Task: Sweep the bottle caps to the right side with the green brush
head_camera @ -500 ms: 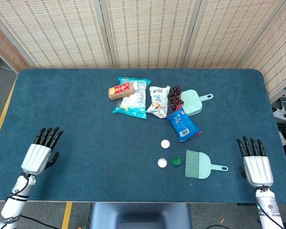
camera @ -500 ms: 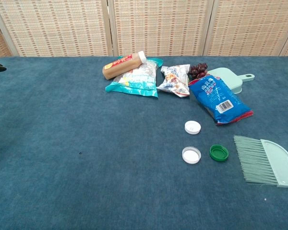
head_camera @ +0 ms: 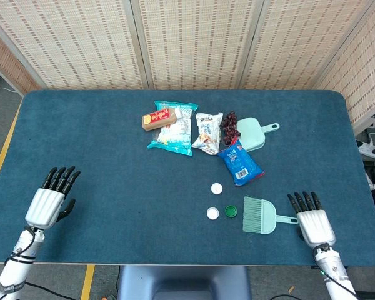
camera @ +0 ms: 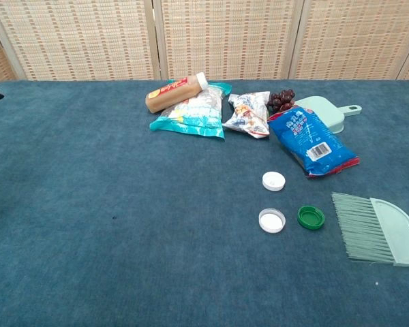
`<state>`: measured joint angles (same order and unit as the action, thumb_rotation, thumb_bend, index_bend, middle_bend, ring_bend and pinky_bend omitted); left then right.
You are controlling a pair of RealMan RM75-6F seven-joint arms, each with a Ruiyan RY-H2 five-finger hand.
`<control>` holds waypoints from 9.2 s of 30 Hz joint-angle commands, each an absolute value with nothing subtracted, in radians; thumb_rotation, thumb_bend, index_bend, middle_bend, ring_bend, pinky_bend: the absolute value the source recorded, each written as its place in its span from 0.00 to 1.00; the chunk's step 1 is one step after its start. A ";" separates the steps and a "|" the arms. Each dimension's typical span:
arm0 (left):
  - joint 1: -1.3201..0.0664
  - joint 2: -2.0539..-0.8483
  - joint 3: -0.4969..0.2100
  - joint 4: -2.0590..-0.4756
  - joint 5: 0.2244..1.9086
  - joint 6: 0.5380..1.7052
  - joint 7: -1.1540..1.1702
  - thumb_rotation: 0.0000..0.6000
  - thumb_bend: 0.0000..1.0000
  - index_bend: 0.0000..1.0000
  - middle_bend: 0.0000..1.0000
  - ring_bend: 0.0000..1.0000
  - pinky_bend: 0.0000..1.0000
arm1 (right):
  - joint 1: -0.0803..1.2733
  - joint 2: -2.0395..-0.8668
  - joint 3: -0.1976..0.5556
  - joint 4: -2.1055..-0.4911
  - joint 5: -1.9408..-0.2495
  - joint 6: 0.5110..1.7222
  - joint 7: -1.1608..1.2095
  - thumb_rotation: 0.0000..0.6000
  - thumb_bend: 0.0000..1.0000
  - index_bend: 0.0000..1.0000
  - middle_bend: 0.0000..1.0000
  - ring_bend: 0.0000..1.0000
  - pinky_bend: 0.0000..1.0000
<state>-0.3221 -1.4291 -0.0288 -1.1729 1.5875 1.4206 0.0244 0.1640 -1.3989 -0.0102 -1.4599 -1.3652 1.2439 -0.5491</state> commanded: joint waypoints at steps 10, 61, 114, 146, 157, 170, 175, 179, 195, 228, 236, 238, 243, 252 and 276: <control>-0.324 -1.418 -0.027 -1.186 1.589 1.416 0.020 1.00 0.45 0.00 0.00 0.00 0.01 | 0.211 -1.496 -0.019 -1.351 -1.357 1.162 -0.529 1.00 0.22 0.27 0.28 0.00 0.00; -0.320 -1.405 -0.027 -1.241 1.577 1.404 0.067 1.00 0.45 0.00 0.00 0.00 0.01 | 0.242 -1.524 -0.014 -1.375 -1.296 1.170 -0.638 1.00 0.35 0.67 0.59 0.25 0.03; -0.282 -1.405 -0.006 -1.312 1.611 1.440 0.139 1.00 0.45 0.00 0.00 0.00 0.01 | 0.734 -1.521 0.070 -1.831 -0.956 1.073 -1.808 1.00 0.50 0.96 0.90 0.61 0.31; -0.280 -1.405 -0.010 -1.312 1.614 1.438 0.139 1.00 0.45 0.00 0.00 0.00 0.01 | 0.788 -1.428 -0.137 -1.806 -0.824 1.298 -1.757 1.00 0.50 0.96 0.90 0.61 0.31; -0.280 -1.405 -0.010 -1.312 1.615 1.438 0.139 1.00 0.45 0.00 0.00 0.00 0.01 | 0.714 -1.327 -0.227 -1.810 -0.881 1.359 -1.648 1.00 0.50 0.96 0.90 0.61 0.31; -0.279 -1.405 -0.011 -1.312 1.615 1.437 0.139 1.00 0.45 0.00 0.00 0.00 0.01 | 0.612 -1.237 -0.259 -1.685 -0.870 1.335 -1.458 1.00 0.50 0.96 0.90 0.61 0.31; -0.279 -1.405 -0.011 -1.312 1.615 1.437 0.139 1.00 0.45 0.00 0.00 0.00 0.02 | 0.590 -1.206 -0.233 -1.653 -0.903 1.313 -1.332 1.00 0.50 0.96 0.90 0.61 0.32; -0.279 -1.405 -0.011 -1.313 1.615 1.437 0.139 1.00 0.45 0.00 0.00 0.00 0.01 | 0.577 -1.164 -0.211 -1.684 -0.996 1.328 -1.213 1.00 0.50 0.96 0.90 0.61 0.32; -0.279 -1.405 -0.011 -1.313 1.615 1.437 0.139 1.00 0.45 0.00 0.00 0.00 0.01 | 0.749 -1.256 -0.042 -1.882 -0.922 1.174 -1.356 1.00 0.50 0.96 0.90 0.61 0.32; -0.279 -1.405 -0.012 -1.313 1.616 1.437 0.139 1.00 0.45 0.00 0.00 0.00 0.01 | 1.020 -1.557 -0.027 -1.762 -0.413 1.399 -1.767 1.00 0.50 0.96 0.90 0.61 0.32; -0.279 -1.405 -0.012 -1.313 1.616 1.437 0.139 1.00 0.45 0.00 0.00 0.00 0.01 | 1.016 -1.517 -0.058 -1.794 -0.400 1.416 -1.760 1.00 0.50 0.96 0.90 0.61 0.32; -0.279 -1.405 -0.012 -1.313 1.616 1.437 0.139 1.00 0.45 0.00 0.00 0.00 0.01 | 1.013 -1.504 -0.062 -1.805 -0.417 1.403 -1.734 1.00 0.50 0.96 0.90 0.61 0.32; -0.279 -1.405 -0.012 -1.313 1.616 1.436 0.139 1.00 0.45 0.00 0.00 0.00 0.01 | 0.994 -1.453 -0.077 -1.844 -0.502 1.372 -1.631 1.00 0.50 0.96 0.90 0.61 0.32; -0.279 -1.405 -0.012 -1.313 1.616 1.436 0.139 1.00 0.45 0.00 0.00 0.00 0.01 | 1.032 -1.516 -0.033 -1.768 -0.495 1.311 -1.606 1.00 0.50 0.96 0.90 0.61 0.32; -0.279 -1.405 -0.012 -1.313 1.616 1.436 0.139 1.00 0.45 0.00 0.00 0.00 0.01 | 1.141 -1.578 0.082 -1.731 -0.031 1.356 -1.750 1.00 0.50 0.96 0.90 0.61 0.32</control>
